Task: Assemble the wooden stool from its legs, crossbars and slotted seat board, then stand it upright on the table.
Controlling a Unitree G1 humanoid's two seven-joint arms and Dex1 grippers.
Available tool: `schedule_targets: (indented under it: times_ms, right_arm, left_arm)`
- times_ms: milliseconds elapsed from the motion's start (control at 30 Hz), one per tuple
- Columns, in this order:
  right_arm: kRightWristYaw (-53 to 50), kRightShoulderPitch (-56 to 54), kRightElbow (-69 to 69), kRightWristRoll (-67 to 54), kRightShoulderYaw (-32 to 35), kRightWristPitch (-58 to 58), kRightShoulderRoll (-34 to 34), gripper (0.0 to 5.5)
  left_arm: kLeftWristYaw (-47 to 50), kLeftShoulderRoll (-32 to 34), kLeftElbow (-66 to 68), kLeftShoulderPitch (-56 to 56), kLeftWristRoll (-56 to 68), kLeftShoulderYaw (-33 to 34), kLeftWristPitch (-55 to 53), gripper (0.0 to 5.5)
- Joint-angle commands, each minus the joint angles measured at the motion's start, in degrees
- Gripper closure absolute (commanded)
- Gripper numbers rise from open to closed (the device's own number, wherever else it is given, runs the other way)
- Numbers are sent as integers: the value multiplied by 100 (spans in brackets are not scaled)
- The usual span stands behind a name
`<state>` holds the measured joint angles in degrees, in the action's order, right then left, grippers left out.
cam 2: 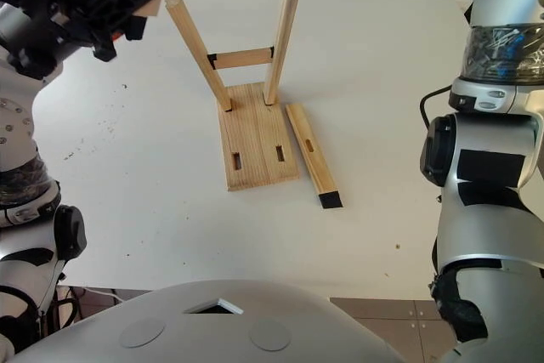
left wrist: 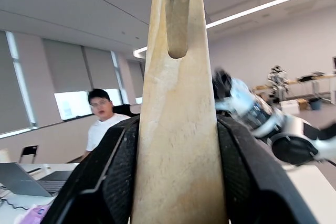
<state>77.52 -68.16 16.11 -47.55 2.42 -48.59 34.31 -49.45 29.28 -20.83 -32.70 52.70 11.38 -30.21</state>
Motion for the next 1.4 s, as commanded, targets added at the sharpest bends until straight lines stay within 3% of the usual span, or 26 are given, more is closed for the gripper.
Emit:
schedule_targets:
  times_ms: [33, 433, 800, 1200, 1233, 1400]
  right_arm:
    - [-55, -438, -353, -279, 147, -247, -164, 174]
    - [-151, -584, -373, -366, 261, -453, -329, 174]
    - [-117, -812, 48, -253, 209, -491, -341, 343]
    - [-187, -258, -492, -422, 399, -658, -210, 348]
    - [-230, -214, -496, -374, 396, -602, -219, 348]
    - [-493, 11, -619, -230, 421, -462, -212, 348]
  left_arm:
    - [-103, 6, -43, 175, -73, 5, 189, 349]
    - [-41, -170, -340, 635, 290, -163, 124, 349]
    - [-76, -104, -309, 684, 300, -147, 75, 349]
    - [-36, -8, 88, 486, 65, -256, 5, 349]
    - [-45, 28, 94, 502, 122, -259, -72, 312]
    - [290, -89, -99, 959, 200, -271, -256, 234]
